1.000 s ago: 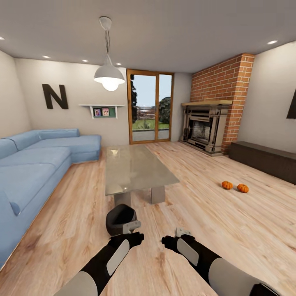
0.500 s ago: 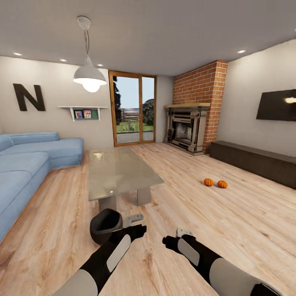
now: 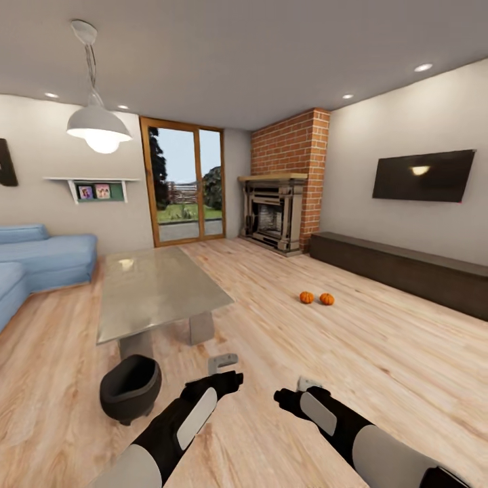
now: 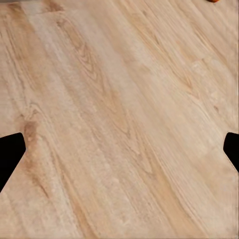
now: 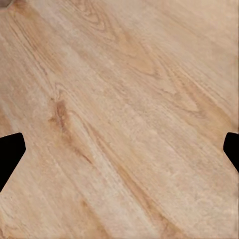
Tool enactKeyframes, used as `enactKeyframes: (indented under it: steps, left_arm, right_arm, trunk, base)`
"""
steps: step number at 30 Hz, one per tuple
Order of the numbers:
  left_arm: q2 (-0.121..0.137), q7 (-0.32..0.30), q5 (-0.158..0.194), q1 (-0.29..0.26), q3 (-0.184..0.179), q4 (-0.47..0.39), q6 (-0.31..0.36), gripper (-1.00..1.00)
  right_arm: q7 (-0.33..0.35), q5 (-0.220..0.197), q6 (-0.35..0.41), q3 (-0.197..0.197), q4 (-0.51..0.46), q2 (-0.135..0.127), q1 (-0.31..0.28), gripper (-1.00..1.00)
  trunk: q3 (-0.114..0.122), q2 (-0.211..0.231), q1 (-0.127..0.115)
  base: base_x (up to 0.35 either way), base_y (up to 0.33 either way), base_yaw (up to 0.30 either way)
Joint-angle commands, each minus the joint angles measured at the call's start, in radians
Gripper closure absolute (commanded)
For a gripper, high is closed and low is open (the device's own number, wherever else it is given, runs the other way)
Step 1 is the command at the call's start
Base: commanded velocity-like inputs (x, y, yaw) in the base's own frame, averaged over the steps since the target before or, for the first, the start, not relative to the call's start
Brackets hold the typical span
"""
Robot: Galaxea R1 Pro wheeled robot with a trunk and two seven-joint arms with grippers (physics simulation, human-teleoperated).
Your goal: Place each of the two pumpkins and all three candles from the living room inside a cabinet in the living room (use any cabinet), then make sure every cabinet is closed, and position the cauldron so it is next to a table in the living room.
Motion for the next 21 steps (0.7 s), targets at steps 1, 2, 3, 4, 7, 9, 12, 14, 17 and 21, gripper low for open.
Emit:
enactKeyframes:
  steps: [1,2,3,4,7,9,12,14,17,21]
  left_arm:
    - [0.001,0.01,0.011,-0.001,-0.003,-0.001,0.002,-1.0]
    - [0.001,0.01,0.011,-0.001,-0.003,-0.001,0.002,-1.0]
    - [0.001,0.01,0.012,-0.001,-0.003,-0.001,0.002,-1.0]
    - [0.0,0.01,0.012,-0.001,-0.003,-0.001,0.002,-1.0]
    - [0.001,0.01,0.011,-0.001,-0.002,-0.001,0.02,-1.0]
    - [0.001,0.01,0.009,-0.001,-0.001,0.0,0.037,-1.0]
    - [0.001,0.01,0.008,-0.001,-0.001,0.001,0.044,-1.0]
    - [0.001,0.01,0.007,-0.001,0.0,0.004,0.045,-1.0]
    - [0.002,0.01,0.007,-0.001,0.001,0.007,0.046,-1.0]
    - [0.003,0.01,0.007,-0.001,0.004,0.009,0.046,-1.0]
  right_arm:
    - [-0.007,-0.006,0.002,0.006,-0.002,-0.002,-0.001,-1.0]
    - [-0.007,-0.006,0.002,0.006,-0.003,-0.002,-0.001,-1.0]
    - [-0.007,-0.006,0.002,0.006,-0.003,-0.002,-0.001,-1.0]
    - [-0.007,-0.006,0.002,0.006,-0.002,-0.003,-0.001,-1.0]
    - [-0.007,-0.006,0.002,0.006,-0.002,-0.003,-0.001,-1.0]
    - [-0.007,-0.006,0.002,0.006,-0.001,-0.003,-0.001,-1.0]
    - [-0.005,-0.007,0.002,0.006,0.019,-0.002,-0.001,-1.0]
    - [-0.005,-0.007,0.001,0.006,0.026,-0.002,-0.001,-1.0]
    - [-0.004,-0.007,0.002,0.006,0.028,-0.002,-0.001,-1.0]
    - [-0.005,-0.006,0.002,0.006,0.029,-0.002,-0.001,-1.0]
  trunk:
    - [0.0,-0.001,0.0]
    - [0.001,-0.001,0.0]
    - [0.001,-0.001,0.0]
    - [0.002,-0.001,0.0]
    - [0.005,-0.001,0.0]
    - [0.007,-0.001,0.0]
    - [0.01,-0.001,0.0]
    - [0.011,-0.001,0.0]
    - [0.014,-0.001,0.0]
    - [0.018,-0.001,0.0]
  base:
    - [0.0,-0.282,-0.268]
    - [0.0,-0.282,-0.268]
    - [0.0,-0.283,-0.268]
    - [0.0,-0.283,-0.268]
    - [0.0,-0.283,-0.268]
    - [0.003,-0.283,-0.268]
    - [0.055,-0.281,-0.268]
    - [0.162,-0.246,-0.268]
    - [0.243,-0.18,-0.268]
    - [0.307,-0.041,-0.268]
